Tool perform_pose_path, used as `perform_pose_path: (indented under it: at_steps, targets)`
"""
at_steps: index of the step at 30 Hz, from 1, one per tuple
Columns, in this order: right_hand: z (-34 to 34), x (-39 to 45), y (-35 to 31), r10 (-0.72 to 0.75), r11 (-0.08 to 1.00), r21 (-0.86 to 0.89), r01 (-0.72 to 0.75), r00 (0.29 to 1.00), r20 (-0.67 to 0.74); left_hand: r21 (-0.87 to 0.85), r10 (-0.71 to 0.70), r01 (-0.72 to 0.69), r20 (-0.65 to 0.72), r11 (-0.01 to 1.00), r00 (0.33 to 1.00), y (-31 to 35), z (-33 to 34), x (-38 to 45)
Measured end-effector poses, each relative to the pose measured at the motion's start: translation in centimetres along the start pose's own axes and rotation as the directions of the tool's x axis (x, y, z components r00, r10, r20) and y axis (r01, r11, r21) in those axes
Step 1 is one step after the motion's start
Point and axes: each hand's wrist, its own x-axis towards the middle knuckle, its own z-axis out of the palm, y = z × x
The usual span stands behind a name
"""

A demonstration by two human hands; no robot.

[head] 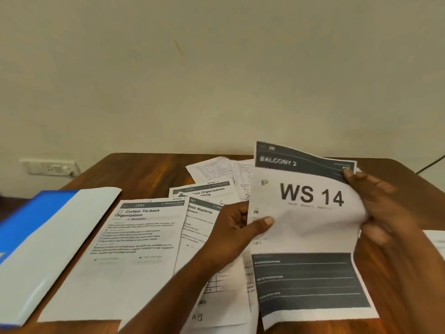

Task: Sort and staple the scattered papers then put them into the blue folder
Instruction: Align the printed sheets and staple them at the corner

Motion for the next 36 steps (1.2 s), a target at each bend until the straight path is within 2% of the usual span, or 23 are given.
perform_pose_path:
  at_steps: [3, 6, 10, 20, 23, 25, 30, 36]
  targets:
    - [1.7, -0.6, 0.9, -0.013, 0.997, -0.082, 0.012, 1.000, -0.011, -0.013, -0.043, 0.042, -0.043, 0.999, 0.998, -0.9, -0.5, 0.3]
    - [2.7, -0.9, 1.7, -0.036, 0.990, -0.139, 0.034, 0.999, -0.011, -0.138, -0.136, 0.121, -0.102, 0.983, 0.986, -1.3, -1.2, 0.5]
    - [3.1, -1.1, 2.4, -0.066, 0.985, -0.157, 0.067, 0.998, 0.014, -0.166, -0.184, 0.155, -0.173, 0.974, 0.968, -1.4, -2.0, 1.0]
    - [3.4, -1.6, 3.8, -0.022, 0.970, -0.237, 0.059, 0.988, 0.154, -0.222, -0.240, 0.195, -0.199, 0.955, 0.950, -1.2, -4.0, 1.8]
    - [3.7, -1.8, 4.7, 0.021, 0.961, -0.276, 0.033, 0.982, 0.189, -0.302, -0.249, 0.196, -0.150, 0.933, 0.957, -0.6, -4.2, 1.4]
    - [4.2, -2.1, 5.6, 0.035, 0.953, -0.303, 0.028, 0.979, 0.202, -0.273, -0.238, 0.190, -0.154, 0.943, 0.959, -0.5, -4.7, 1.1]
    - [5.3, -2.8, 7.5, 0.068, 0.944, -0.330, 0.010, 0.972, 0.223, -0.058, -0.228, 0.221, -0.320, 0.973, 0.920, -1.3, -6.2, 1.4]
    - [6.5, -3.7, 8.6, 0.079, 0.897, -0.440, 0.049, 0.960, 0.268, 0.034, -0.246, 0.279, -0.382, 0.960, 0.891, -1.3, -7.6, 1.6]
